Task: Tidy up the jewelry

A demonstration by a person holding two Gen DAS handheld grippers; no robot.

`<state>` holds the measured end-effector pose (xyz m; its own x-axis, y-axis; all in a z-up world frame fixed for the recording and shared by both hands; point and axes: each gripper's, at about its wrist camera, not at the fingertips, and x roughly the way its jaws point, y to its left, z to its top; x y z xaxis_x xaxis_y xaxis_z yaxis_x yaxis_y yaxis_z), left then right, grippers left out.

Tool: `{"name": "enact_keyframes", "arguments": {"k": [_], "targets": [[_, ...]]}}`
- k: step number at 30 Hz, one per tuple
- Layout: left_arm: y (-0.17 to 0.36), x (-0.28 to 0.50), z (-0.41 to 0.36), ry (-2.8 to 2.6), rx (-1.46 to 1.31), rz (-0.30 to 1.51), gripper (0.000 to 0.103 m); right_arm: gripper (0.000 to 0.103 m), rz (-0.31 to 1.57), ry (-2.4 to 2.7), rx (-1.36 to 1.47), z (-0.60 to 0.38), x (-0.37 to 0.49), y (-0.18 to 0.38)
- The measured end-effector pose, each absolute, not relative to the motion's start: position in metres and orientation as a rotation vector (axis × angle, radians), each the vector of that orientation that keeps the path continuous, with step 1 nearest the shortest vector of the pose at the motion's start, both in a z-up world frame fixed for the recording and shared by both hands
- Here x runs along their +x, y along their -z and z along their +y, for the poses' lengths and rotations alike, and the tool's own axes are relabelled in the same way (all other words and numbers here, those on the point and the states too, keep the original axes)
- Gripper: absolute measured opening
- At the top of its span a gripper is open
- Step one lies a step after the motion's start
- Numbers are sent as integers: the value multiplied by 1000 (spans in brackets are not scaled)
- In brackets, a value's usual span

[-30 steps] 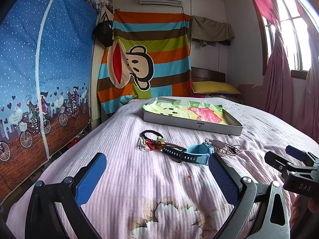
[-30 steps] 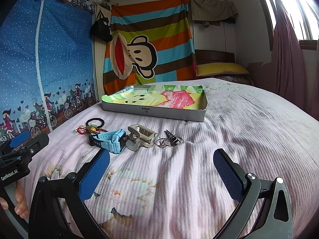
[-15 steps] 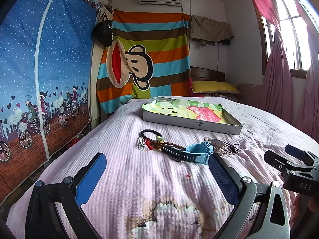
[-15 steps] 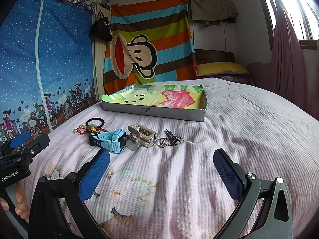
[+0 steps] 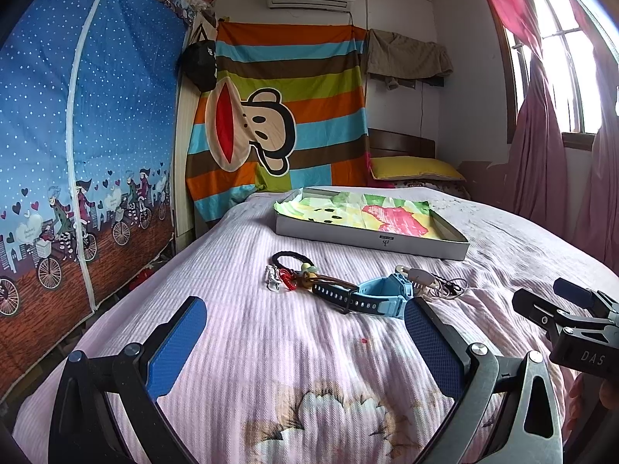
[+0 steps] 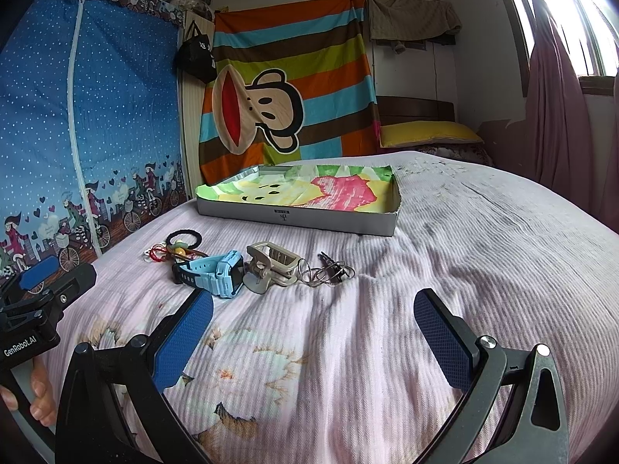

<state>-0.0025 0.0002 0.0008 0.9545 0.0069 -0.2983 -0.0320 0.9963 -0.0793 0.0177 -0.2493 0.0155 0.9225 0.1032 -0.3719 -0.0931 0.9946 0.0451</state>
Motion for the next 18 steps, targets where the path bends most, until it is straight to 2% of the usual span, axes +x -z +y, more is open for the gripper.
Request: {"name": "enact_keyframes", "arguments": {"k": [18], "targets": [[0,-2,-1,-19,-84,302,103,102,386,-102,30,-250,19,-14]]}}
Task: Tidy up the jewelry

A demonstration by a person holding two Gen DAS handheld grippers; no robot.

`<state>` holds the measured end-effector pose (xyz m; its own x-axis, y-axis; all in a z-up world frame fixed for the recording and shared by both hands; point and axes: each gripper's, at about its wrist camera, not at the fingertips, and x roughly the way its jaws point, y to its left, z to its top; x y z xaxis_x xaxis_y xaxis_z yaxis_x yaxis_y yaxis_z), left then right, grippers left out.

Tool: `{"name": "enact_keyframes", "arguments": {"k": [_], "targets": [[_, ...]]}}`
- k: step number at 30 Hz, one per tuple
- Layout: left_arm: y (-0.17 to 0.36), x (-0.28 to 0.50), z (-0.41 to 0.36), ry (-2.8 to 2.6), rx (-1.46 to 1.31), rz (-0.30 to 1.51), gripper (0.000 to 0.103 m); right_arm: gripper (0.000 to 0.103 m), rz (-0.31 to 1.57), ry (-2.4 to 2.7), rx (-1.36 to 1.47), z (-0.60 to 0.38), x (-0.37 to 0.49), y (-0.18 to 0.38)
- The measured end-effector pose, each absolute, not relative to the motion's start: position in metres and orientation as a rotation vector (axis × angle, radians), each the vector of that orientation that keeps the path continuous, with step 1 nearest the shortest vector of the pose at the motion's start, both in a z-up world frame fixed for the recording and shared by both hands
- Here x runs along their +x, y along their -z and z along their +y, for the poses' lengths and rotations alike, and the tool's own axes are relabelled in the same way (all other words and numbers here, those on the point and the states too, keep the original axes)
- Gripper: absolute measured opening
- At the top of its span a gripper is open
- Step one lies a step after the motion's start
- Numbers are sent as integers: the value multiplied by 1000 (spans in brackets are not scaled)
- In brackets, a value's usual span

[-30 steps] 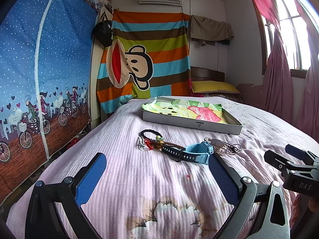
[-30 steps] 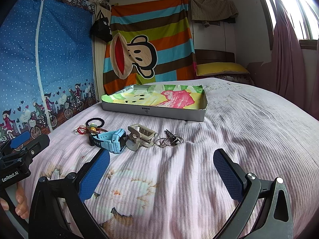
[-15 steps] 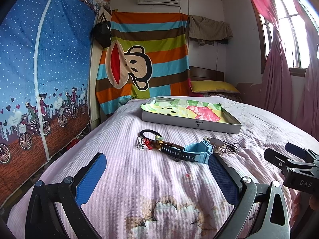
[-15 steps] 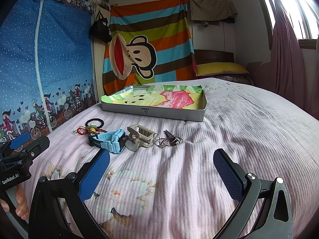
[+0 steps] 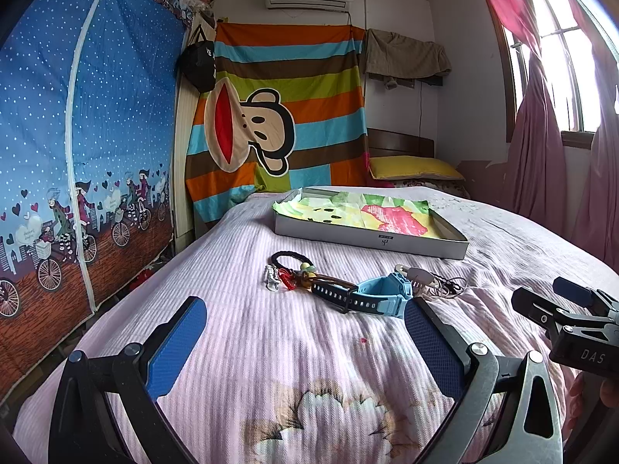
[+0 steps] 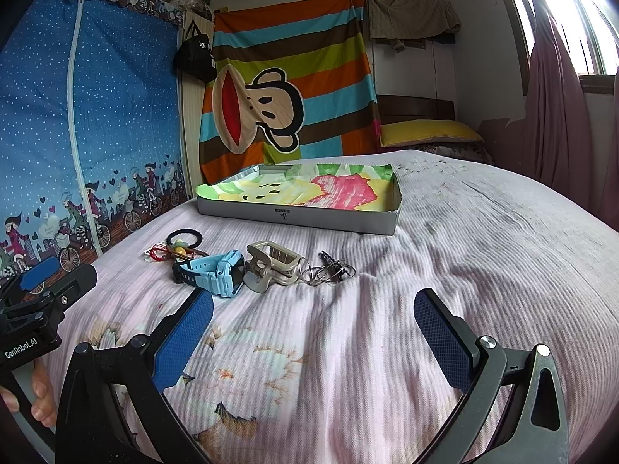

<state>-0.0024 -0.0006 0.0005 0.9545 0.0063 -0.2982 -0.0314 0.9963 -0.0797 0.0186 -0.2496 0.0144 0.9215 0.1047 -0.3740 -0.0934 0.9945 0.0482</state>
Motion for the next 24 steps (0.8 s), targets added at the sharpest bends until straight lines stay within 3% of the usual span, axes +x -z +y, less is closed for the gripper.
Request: {"name": "enact_keyframes", "arguments": {"k": [24], "targets": [[10,32,10,-9,-89,408,103,102,518,-71,168,-274,50,-8]]}}
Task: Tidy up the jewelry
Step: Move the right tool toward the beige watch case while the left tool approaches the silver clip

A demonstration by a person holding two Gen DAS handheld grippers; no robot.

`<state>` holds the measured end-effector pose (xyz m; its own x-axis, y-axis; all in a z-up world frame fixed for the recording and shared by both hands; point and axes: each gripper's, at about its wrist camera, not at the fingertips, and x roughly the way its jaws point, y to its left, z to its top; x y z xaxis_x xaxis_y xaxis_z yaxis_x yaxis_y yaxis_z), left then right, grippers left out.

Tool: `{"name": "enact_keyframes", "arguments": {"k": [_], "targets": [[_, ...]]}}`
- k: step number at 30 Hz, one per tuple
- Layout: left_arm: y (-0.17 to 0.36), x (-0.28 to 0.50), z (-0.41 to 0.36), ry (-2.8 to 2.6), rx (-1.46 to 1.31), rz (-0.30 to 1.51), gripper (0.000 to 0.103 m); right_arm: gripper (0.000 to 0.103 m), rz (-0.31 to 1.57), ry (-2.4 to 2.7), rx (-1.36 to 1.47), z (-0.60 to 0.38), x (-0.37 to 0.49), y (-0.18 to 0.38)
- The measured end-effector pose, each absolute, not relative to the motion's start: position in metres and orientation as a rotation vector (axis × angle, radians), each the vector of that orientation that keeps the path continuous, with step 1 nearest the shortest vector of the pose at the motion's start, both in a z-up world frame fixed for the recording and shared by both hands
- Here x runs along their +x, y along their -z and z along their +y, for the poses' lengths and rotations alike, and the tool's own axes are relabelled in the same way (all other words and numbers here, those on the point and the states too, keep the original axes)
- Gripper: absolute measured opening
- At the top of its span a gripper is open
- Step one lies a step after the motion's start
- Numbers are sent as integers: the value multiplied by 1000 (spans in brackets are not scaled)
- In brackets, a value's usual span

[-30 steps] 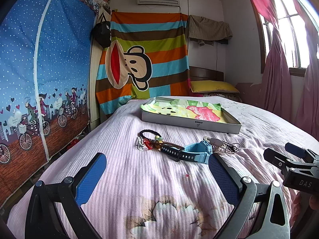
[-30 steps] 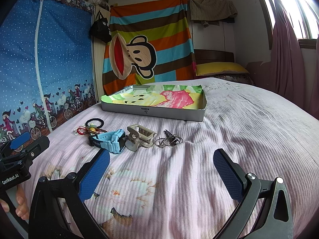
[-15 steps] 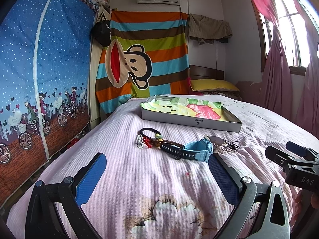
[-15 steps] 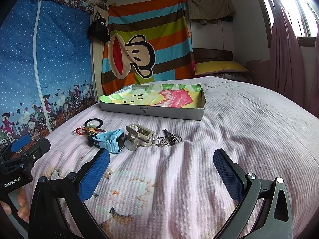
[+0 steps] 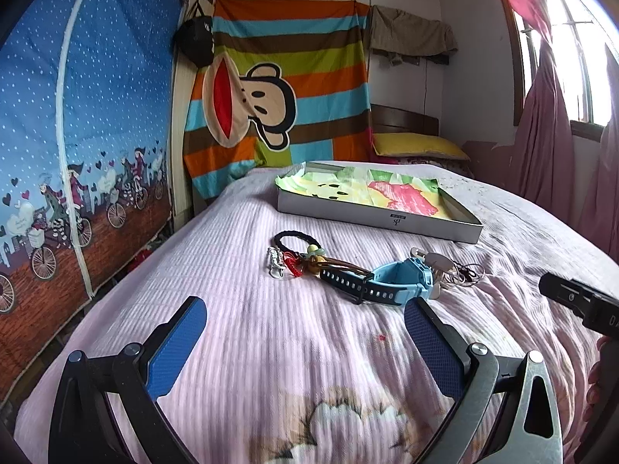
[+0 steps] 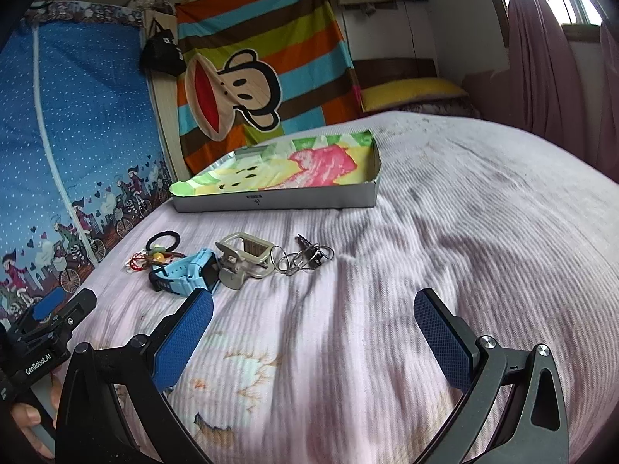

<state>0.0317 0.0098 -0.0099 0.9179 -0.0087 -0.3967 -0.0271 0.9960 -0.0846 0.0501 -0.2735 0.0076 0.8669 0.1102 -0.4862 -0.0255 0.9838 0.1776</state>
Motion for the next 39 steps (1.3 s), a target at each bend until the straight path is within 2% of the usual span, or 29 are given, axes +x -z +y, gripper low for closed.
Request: {"name": "enact_keyframes", "arguments": {"k": [10,19,24,32,34,39], "targets": [[10,69,13,20,-119,500,103,102,595,-114,77,-263,78,-15],[10,97,19,94,-185,553,103,102,635,-211,-133,-254,109,-31],[11,107,26,98,-206,563,99,101,661,-290,-119,-253,130,-28],[14,128,34,126,-214,603,82,83,675,-385,-94,-241,140,-15],[17,132,34,142,-219,618,78,74,675,-394,-100,-239,142,-13],[19,137,34,158,-213,634,72,62,667,-432,-104,-231,147,-12]]}}
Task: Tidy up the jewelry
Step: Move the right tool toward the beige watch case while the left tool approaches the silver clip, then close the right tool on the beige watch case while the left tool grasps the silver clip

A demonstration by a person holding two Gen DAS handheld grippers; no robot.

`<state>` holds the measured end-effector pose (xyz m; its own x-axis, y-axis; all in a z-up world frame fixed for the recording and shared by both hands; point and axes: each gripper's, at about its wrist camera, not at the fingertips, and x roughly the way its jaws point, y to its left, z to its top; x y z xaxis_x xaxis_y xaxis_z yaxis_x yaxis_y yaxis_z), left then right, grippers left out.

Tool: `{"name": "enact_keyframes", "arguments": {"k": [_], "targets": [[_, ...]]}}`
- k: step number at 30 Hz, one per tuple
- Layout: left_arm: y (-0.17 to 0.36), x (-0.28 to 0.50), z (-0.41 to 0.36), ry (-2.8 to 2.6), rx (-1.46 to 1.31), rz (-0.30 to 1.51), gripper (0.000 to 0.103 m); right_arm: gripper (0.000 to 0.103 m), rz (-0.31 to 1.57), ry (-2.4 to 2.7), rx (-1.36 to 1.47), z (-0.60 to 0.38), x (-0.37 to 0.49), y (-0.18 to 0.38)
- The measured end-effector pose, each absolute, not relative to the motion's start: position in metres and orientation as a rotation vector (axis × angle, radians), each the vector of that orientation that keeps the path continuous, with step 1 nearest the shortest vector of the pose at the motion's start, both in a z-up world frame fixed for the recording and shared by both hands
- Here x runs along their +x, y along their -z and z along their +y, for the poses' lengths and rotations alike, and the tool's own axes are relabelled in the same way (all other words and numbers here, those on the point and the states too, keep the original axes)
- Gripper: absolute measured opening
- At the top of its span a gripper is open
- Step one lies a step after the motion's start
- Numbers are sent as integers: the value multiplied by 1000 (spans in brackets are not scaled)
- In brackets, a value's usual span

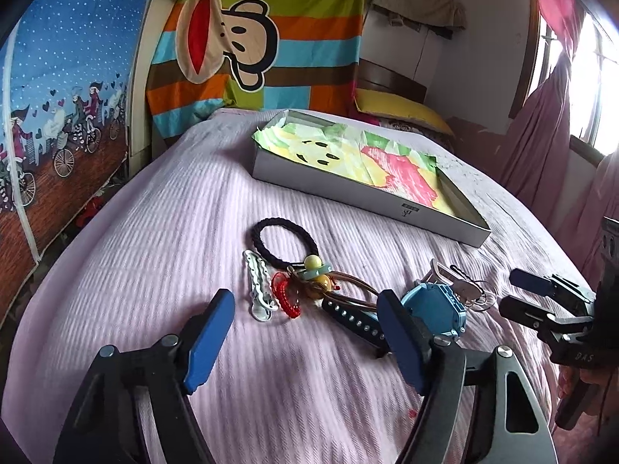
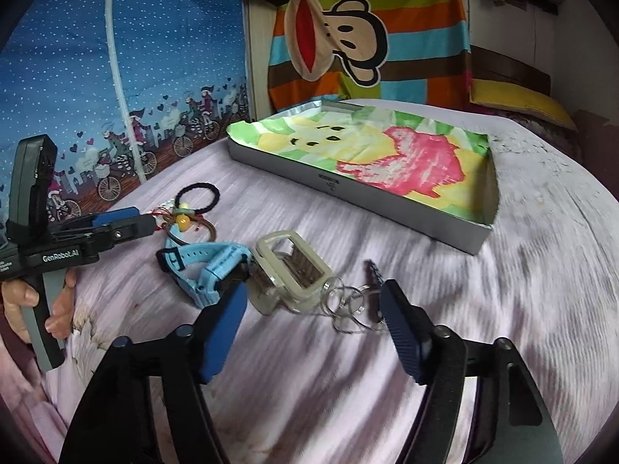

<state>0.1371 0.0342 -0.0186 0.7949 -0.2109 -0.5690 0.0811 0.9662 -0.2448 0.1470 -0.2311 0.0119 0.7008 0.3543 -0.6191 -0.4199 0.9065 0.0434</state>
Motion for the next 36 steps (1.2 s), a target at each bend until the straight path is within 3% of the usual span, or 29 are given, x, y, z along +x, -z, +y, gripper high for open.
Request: {"name": "enact_keyframes", "arguments": {"k": [8,21,36], "targets": [[21,145,50,162,-287,654,55,39,660,-485,-168,-210,152,-6],[26,138,64,89,-329,644,30,33,661,-508,-192,-203,156,1],[33,169,63,87,-299,733,26,26,658,-504,-221,-188,168,8]]}}
